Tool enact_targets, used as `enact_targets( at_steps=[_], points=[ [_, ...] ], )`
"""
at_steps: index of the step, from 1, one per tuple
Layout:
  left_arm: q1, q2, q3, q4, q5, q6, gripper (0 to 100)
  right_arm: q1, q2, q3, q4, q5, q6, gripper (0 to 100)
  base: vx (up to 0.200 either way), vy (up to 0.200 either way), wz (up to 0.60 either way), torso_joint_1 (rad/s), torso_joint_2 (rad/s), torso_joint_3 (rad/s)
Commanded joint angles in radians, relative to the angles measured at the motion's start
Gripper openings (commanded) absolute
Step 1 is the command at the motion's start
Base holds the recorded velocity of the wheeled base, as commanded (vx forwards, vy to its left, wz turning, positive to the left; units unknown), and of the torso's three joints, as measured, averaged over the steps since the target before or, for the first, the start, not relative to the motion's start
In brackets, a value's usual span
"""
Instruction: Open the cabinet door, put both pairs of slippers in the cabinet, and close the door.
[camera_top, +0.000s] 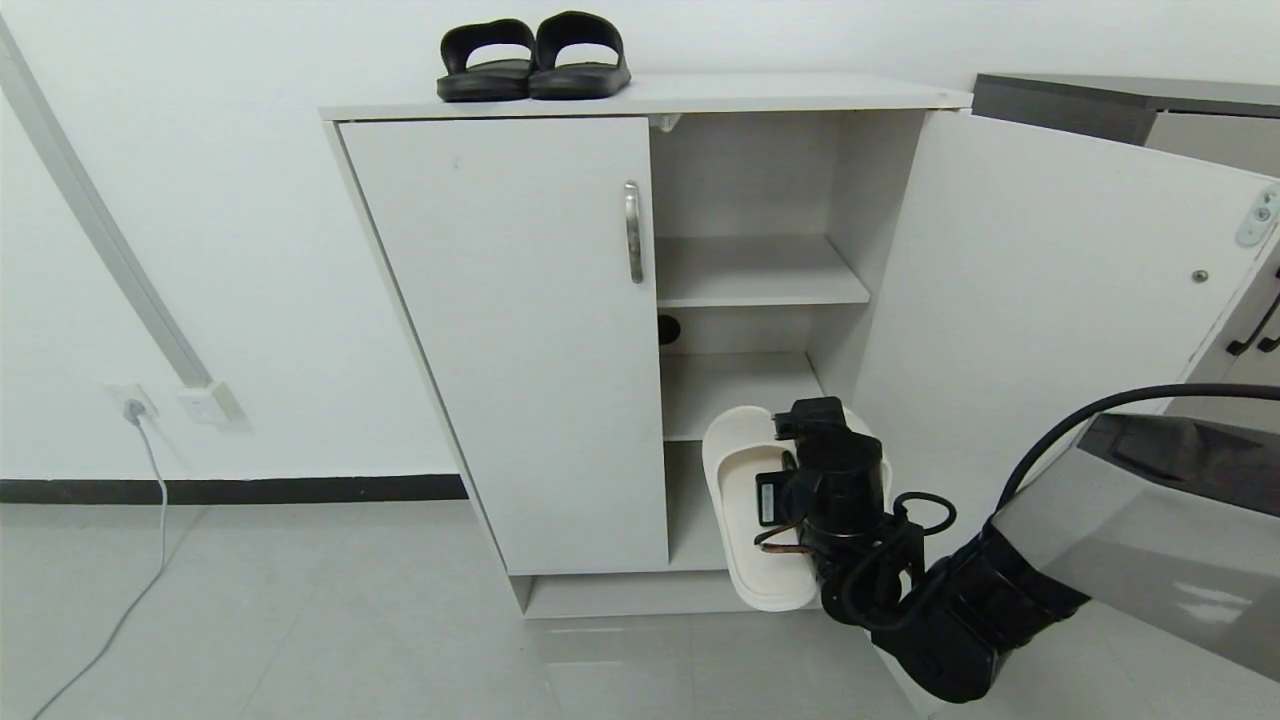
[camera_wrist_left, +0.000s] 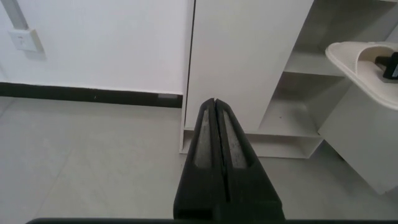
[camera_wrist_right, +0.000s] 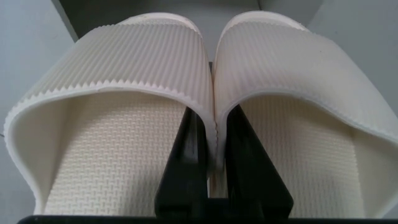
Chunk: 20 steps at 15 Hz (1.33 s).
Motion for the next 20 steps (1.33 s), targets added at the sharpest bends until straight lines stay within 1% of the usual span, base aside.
enact_targets(
  at_steps=[1, 7, 12, 16, 19, 20],
  points=[
    [0.0, 0.002, 0.0, 0.0, 0.001, 0.0, 0, -0.003, 0.002, -0.002, -0.003, -0.001, -0.001, 0, 0.0, 0.0, 0.0, 0.0, 0.0, 0.0],
    [0.0, 0.002, 0.0, 0.0, -0.002, 0.0, 0, -0.016, 0.005, -0.016, -0.001, 0.005, -0.009, 0, 0.0, 0.0, 0.0, 0.0, 0.0, -0.018],
    [0.0, 0.002, 0.0, 0.0, -0.002, 0.0, 0, -0.005, 0.019, -0.036, -0.001, 0.006, -0.009, 0, 0.0, 0.0, 0.0, 0.002, 0.0, -0.179],
    [0.0, 0.002, 0.0, 0.0, -0.002, 0.0, 0, 0.0, 0.039, -0.105, 0.005, 0.034, -0.027, 0, 0.0, 0.0, 0.0, 0.002, 0.0, -0.19],
    [0.0, 0.002, 0.0, 0.0, -0.004, 0.001, 0, -0.005, 0.036, -0.104, 0.004, 0.039, -0.029, 0, 0.0, 0.0, 0.0, 0.004, 0.0, -0.201],
    [0.0, 0.002, 0.0, 0.0, -0.004, 0.001, 0, -0.005, 0.035, -0.099, -0.003, 0.069, -0.029, 0, 0.0, 0.0, 0.0, 0.002, 0.0, -0.207]
  ],
)
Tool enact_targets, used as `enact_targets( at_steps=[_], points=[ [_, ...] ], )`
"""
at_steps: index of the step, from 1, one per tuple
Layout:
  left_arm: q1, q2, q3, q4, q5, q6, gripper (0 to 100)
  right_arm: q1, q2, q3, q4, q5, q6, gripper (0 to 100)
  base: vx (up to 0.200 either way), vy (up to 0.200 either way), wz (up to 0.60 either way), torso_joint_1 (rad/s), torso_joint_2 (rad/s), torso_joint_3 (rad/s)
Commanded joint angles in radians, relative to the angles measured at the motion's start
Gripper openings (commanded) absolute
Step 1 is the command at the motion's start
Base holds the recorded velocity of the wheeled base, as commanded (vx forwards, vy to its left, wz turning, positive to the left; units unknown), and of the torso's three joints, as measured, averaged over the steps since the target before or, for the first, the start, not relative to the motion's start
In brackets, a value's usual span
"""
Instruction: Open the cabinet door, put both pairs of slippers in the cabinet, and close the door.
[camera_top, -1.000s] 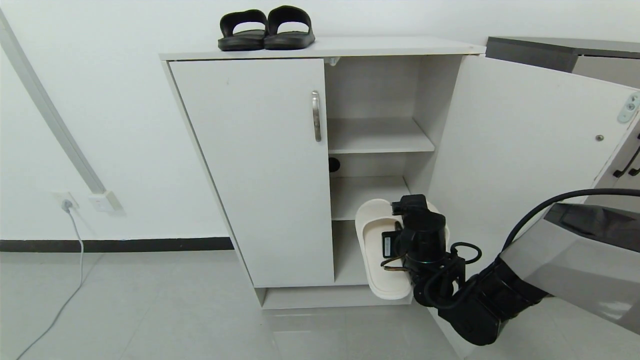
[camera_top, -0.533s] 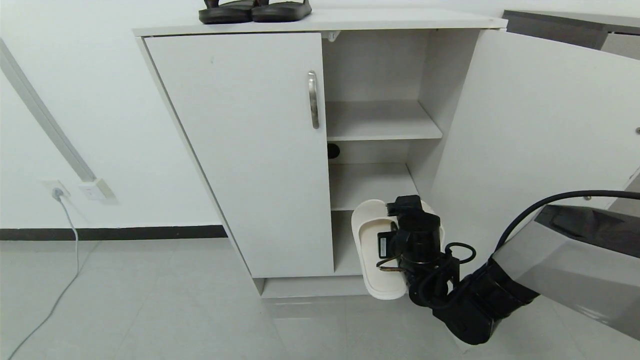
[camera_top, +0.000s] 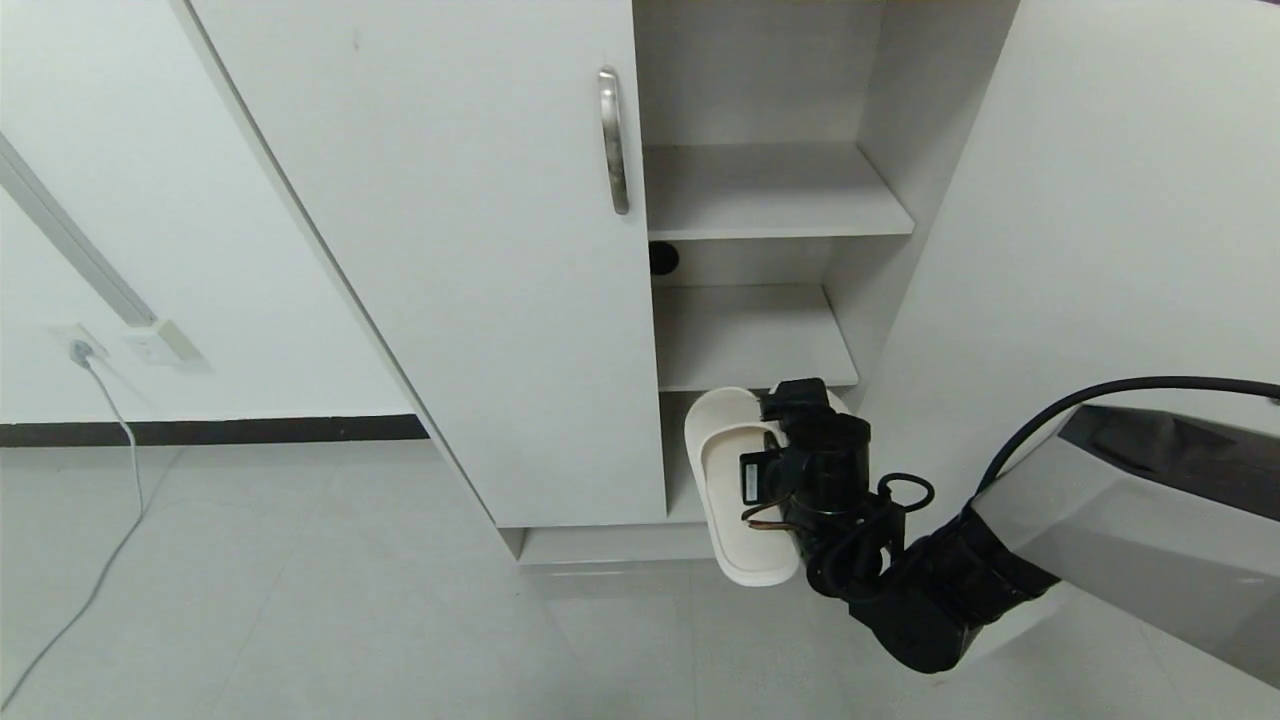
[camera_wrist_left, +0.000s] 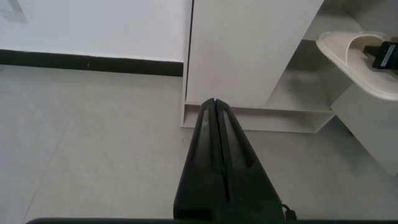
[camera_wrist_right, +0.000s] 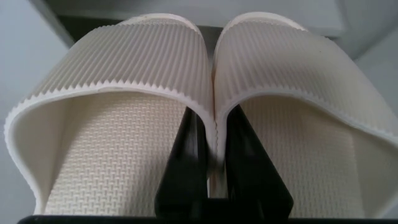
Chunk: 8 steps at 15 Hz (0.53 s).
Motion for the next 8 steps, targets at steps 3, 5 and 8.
enact_targets(
  at_steps=[3, 5, 8],
  points=[
    [0.0, 0.002, 0.0, 0.0, 0.002, -0.002, 0, -0.002, 0.009, 0.0, -0.02, 0.059, -0.006, 0, 0.0, 0.0, 0.0, 0.004, 0.0, -0.198],
    [0.0, 0.002, 0.0, 0.0, 0.002, 0.0, 0, -0.006, 0.03, -0.009, -0.108, 0.055, -0.04, 0, 0.0, 0.0, 0.0, 0.01, 0.0, -0.125],
    [0.0, 0.002, 0.0, 0.0, 0.002, -0.002, 0, -0.017, 0.052, 0.0, -0.313, 0.047, -0.178, 0, 0.0, 0.0, 0.0, 0.0, 0.0, 0.0]
  ],
)
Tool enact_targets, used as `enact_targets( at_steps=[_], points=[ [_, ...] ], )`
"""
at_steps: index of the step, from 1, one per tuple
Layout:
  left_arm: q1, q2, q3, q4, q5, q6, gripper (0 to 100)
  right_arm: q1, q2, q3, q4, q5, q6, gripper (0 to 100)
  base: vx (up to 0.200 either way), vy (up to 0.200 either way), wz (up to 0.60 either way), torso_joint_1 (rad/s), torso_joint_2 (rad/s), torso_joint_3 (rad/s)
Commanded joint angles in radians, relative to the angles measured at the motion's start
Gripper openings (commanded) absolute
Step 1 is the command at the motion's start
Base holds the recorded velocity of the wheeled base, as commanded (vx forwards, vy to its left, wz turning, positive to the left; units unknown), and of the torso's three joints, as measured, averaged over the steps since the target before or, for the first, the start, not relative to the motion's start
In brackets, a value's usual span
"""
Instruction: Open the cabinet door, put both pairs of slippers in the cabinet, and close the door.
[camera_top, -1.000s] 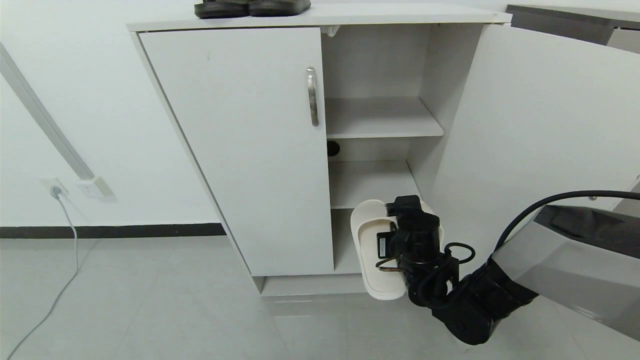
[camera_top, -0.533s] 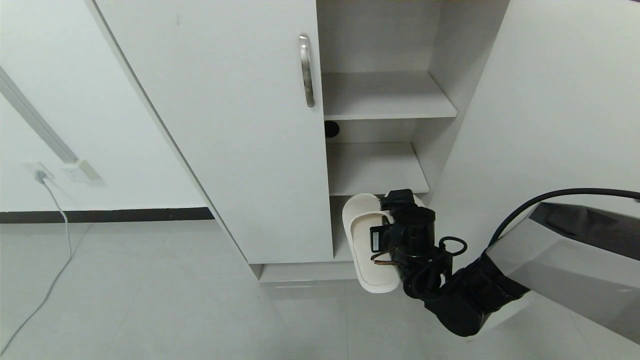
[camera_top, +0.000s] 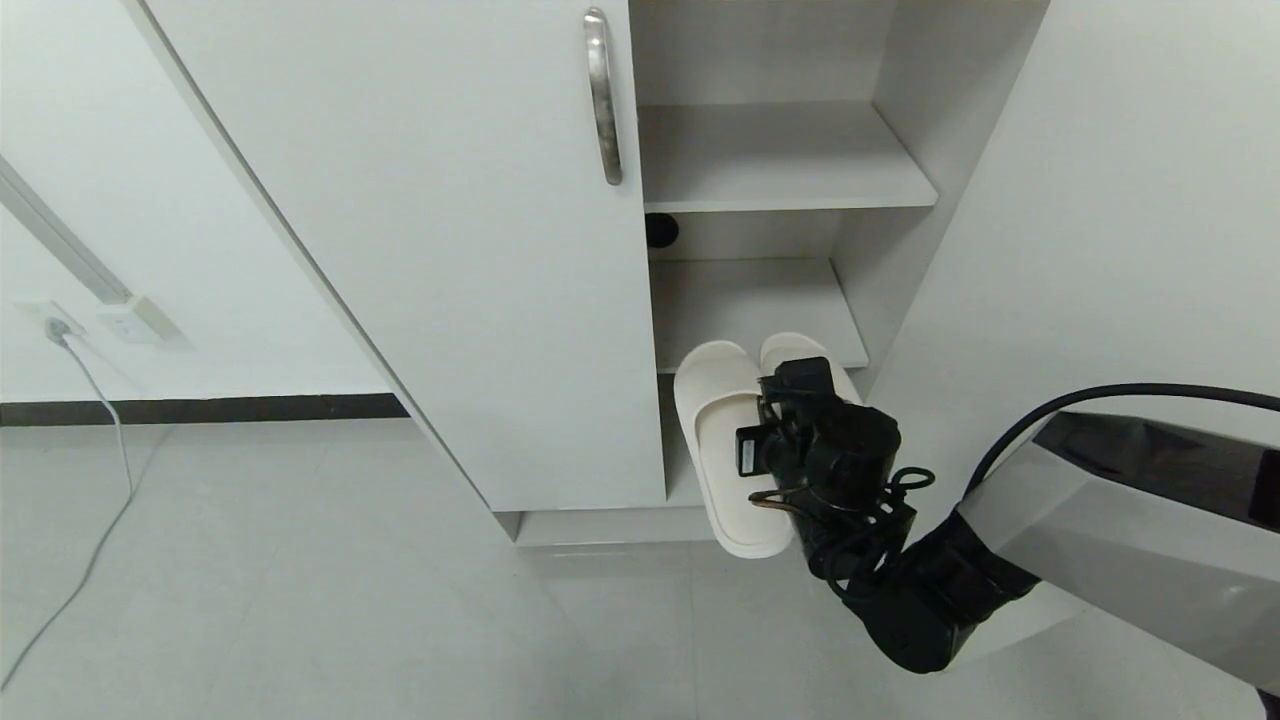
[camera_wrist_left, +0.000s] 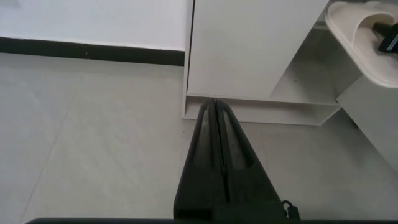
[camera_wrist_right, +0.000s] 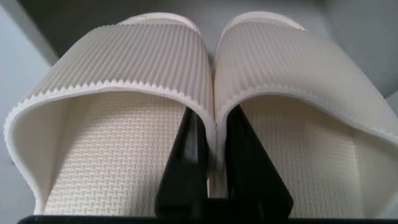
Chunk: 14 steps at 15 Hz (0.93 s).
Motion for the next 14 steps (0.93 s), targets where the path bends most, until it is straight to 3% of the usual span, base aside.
enact_targets(
  at_steps=[1, 7, 14],
  points=[
    [0.0, 0.002, 0.0, 0.0, 0.0, -0.001, 0, -0.004, 0.017, 0.011, -0.025, -0.004, -0.028, 0, 0.0, 0.0, 0.0, 0.0, 0.0, 0.0],
    [0.0, 0.002, 0.0, 0.0, 0.0, -0.001, 0, -0.015, 0.027, 0.006, 0.0, -0.017, -0.024, 0, 0.0, 0.0, 0.0, 0.0, 0.0, 0.0],
    [0.0, 0.002, 0.0, 0.0, 0.0, 0.001, 0, -0.015, 0.03, 0.004, 0.001, -0.017, -0.024, 0, 0.2, 0.0, 0.0, 0.0, 0.0, 0.001]
  ],
)
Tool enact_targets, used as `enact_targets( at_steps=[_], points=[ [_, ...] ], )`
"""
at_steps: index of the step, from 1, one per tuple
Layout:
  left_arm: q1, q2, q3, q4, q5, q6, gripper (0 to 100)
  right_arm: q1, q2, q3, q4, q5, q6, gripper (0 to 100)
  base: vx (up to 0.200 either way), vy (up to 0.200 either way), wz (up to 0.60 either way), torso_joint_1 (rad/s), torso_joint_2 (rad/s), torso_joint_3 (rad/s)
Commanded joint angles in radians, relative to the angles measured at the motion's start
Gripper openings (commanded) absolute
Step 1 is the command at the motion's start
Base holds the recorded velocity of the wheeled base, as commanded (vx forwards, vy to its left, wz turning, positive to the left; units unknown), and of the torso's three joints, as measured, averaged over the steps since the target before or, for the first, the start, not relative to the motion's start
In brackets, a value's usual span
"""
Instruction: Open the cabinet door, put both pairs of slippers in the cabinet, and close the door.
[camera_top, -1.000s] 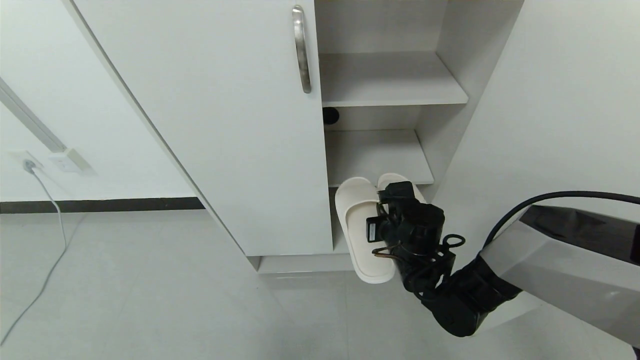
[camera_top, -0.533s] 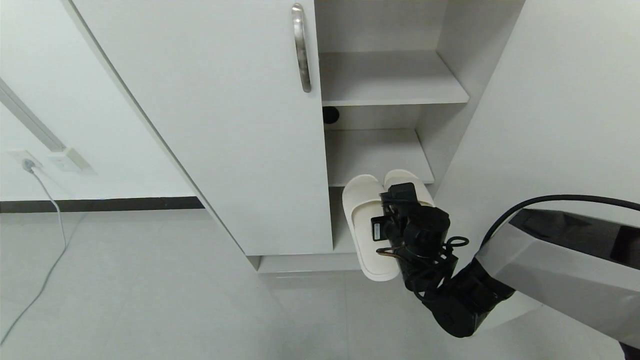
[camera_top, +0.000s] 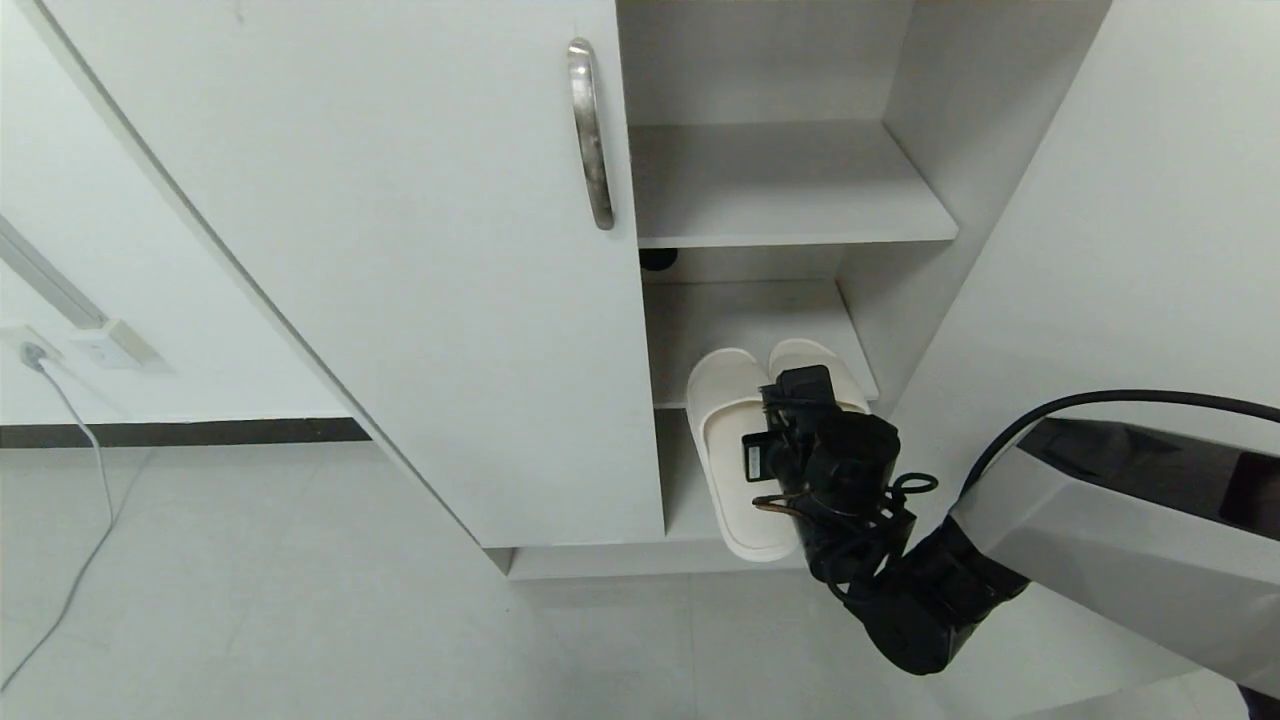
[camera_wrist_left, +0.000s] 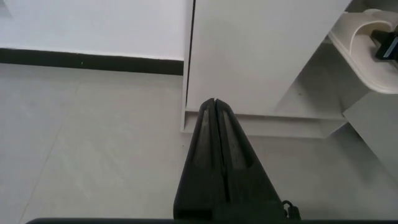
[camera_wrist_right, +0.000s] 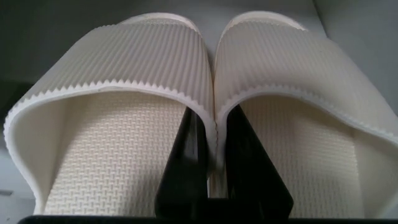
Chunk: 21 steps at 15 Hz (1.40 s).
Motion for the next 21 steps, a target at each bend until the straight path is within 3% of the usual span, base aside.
enact_targets(
  at_steps=[1, 6, 7, 15, 21],
  points=[
    [0.0, 0.002, 0.0, 0.0, 0.0, 0.0, 0, 0.002, 0.01, -0.003, -0.001, 0.002, 0.001, 0, 0.2, 0.0, 0.0, 0.007, 0.0, 0.002],
    [0.0, 0.002, 0.0, 0.0, 0.002, -0.002, 0, -0.018, 0.079, -0.117, 0.05, 0.0, 0.027, 0, 0.04, 0.0, 0.0, 0.001, 0.0, 0.0],
    [0.0, 0.002, 0.0, 0.0, 0.002, -0.002, 0, -0.035, 0.085, -0.186, 0.134, 0.002, 0.072, 0, 0.0, 0.0, 0.0, 0.0, 0.0, 0.0],
    [0.0, 0.002, 0.0, 0.0, 0.003, -0.002, 0, -0.11, 0.208, -0.577, 0.39, 0.014, 0.09, 0, 0.0, 0.0, 0.0, 0.0, 0.0, 0.0],
    [0.0, 0.002, 0.0, 0.0, 0.005, -0.003, 0, -0.122, 0.217, -0.706, 0.475, 0.031, 0.086, 0, 0.0, 0.0, 0.0, 0.0, 0.0, 0.0]
  ],
)
